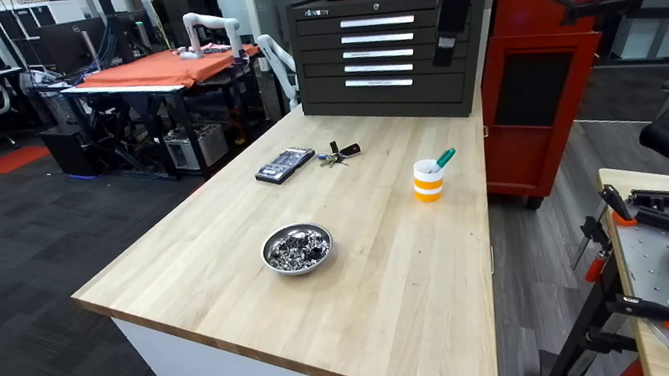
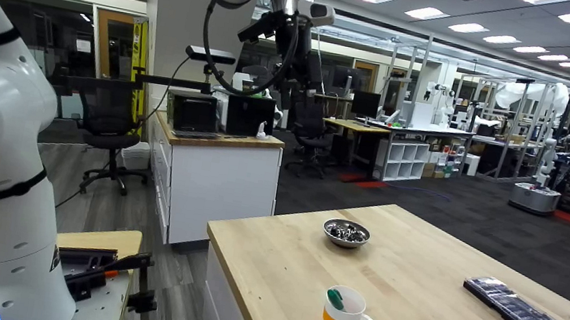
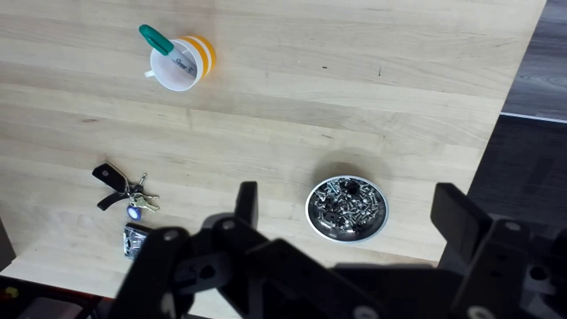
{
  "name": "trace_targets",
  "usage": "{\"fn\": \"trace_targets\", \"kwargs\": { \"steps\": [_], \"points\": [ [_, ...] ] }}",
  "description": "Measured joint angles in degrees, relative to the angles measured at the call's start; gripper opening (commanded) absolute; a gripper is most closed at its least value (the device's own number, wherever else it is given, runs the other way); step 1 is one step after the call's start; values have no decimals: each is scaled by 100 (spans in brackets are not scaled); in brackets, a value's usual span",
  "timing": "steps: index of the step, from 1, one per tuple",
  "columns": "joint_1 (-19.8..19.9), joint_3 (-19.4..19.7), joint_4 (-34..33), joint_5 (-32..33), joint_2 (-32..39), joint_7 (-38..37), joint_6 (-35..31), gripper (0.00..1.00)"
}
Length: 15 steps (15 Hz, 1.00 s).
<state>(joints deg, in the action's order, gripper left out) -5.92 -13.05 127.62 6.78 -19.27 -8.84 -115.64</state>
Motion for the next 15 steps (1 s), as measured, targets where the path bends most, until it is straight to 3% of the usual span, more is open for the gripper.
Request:
{"fn": "trace_targets", "kwargs": {
  "steps": [10, 15],
  "points": [
    [314, 685, 675, 259, 26, 108, -764, 100],
    [469, 794, 778, 258, -13, 69, -866, 100]
  ]
}}
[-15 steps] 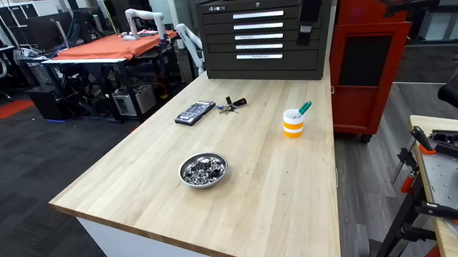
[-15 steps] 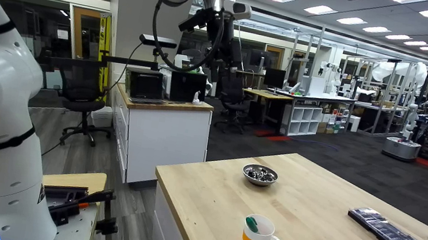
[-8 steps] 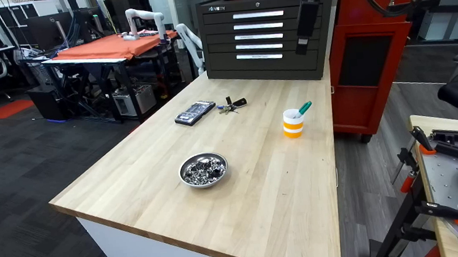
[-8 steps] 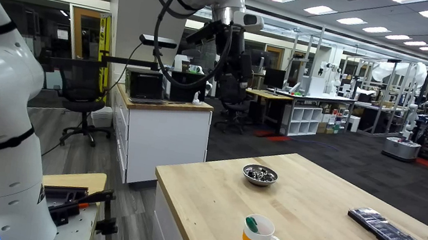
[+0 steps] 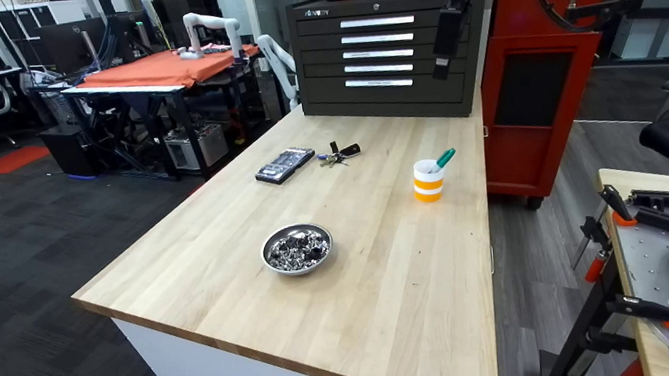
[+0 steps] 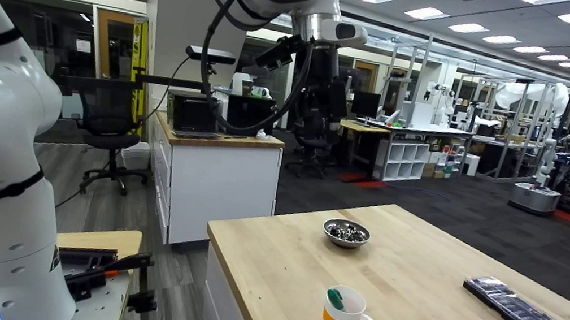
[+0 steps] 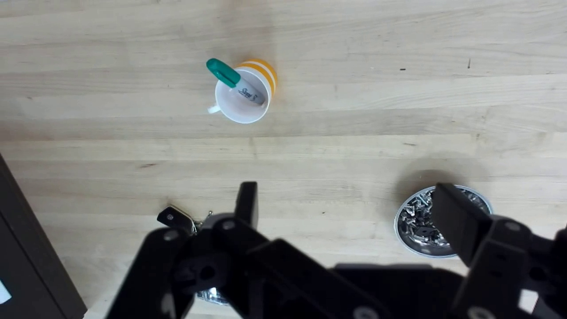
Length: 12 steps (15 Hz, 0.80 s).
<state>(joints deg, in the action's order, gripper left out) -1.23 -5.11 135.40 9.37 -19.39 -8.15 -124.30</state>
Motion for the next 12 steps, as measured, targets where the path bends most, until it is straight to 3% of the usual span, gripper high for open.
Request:
{"fn": "trace_targets", "kwargs": {
  "steps": [12],
  "points": [
    [85, 170, 55, 52, 332, 233, -315, 100]
  ]
}}
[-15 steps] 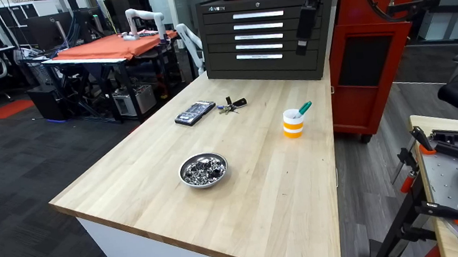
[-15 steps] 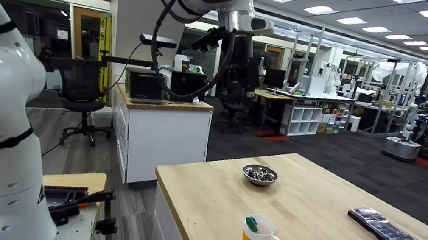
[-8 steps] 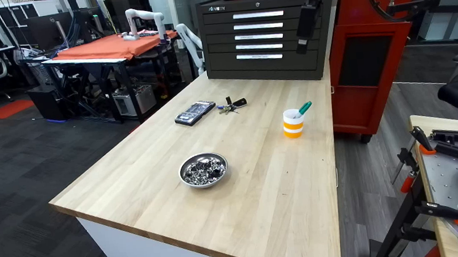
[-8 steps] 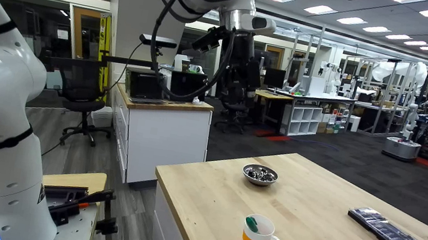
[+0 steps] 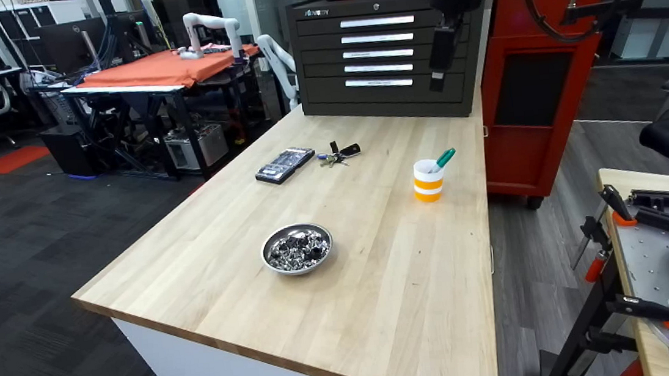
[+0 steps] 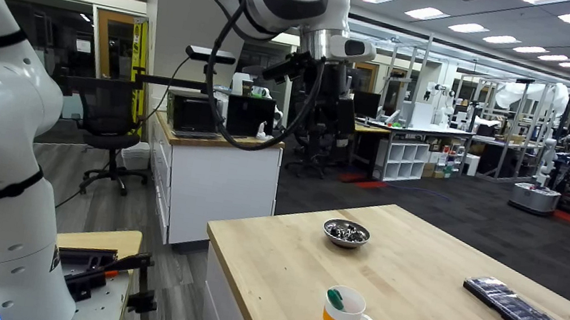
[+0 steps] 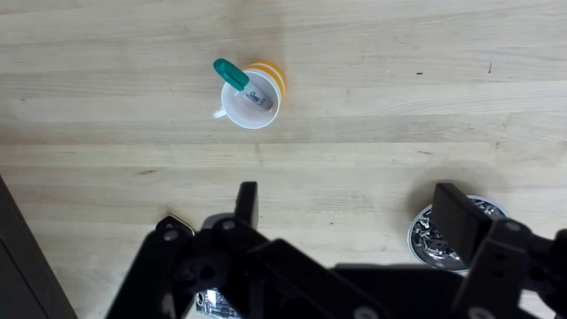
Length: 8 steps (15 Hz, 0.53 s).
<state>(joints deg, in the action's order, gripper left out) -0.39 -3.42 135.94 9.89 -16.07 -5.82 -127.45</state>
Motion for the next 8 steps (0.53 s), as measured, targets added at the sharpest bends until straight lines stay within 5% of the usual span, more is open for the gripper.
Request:
{"fn": "trace_targets", "kwargs": {
  "steps": [8],
  "points": [
    [251, 457, 59, 16, 449, 377, -487, 100]
  ]
}}
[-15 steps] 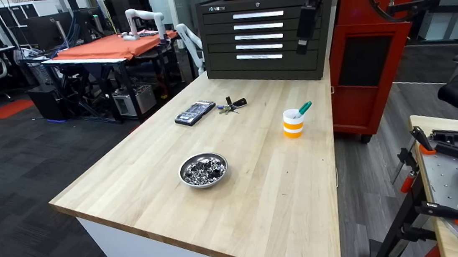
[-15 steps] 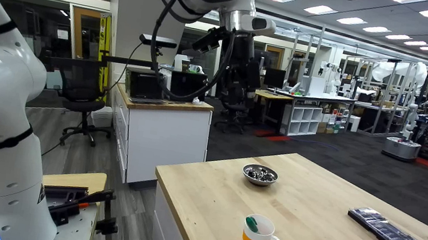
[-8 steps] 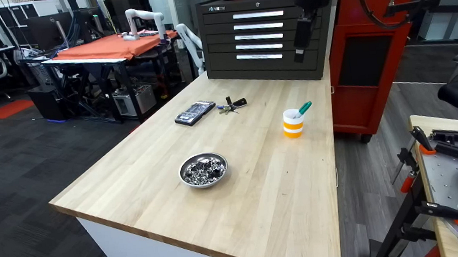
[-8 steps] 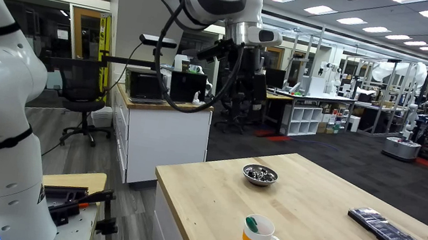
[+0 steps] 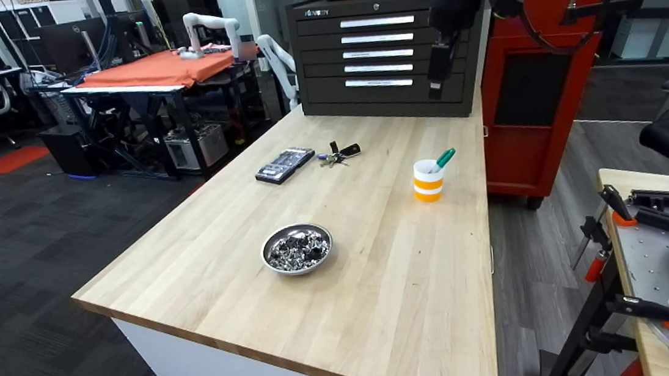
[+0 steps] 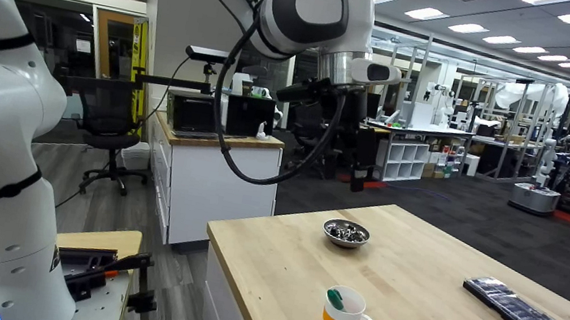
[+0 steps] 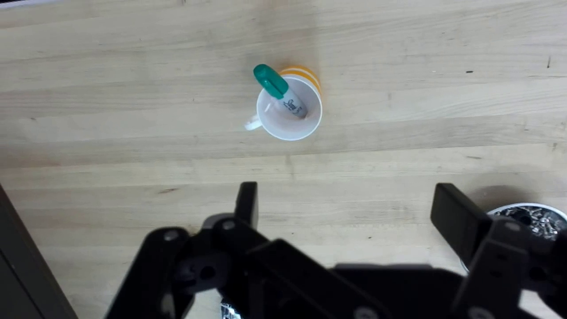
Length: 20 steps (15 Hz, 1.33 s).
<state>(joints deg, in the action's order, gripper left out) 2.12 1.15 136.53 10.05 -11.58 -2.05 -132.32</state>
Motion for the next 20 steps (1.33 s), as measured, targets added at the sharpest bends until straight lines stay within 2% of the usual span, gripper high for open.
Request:
{"fn": "trace_targets", "kwargs": {
  "steps": [13, 20],
  "points": [
    [273, 504, 350, -71, 516, 348, -591, 100],
    [298, 589, 646, -489, 653, 566, -859, 100]
  ]
}}
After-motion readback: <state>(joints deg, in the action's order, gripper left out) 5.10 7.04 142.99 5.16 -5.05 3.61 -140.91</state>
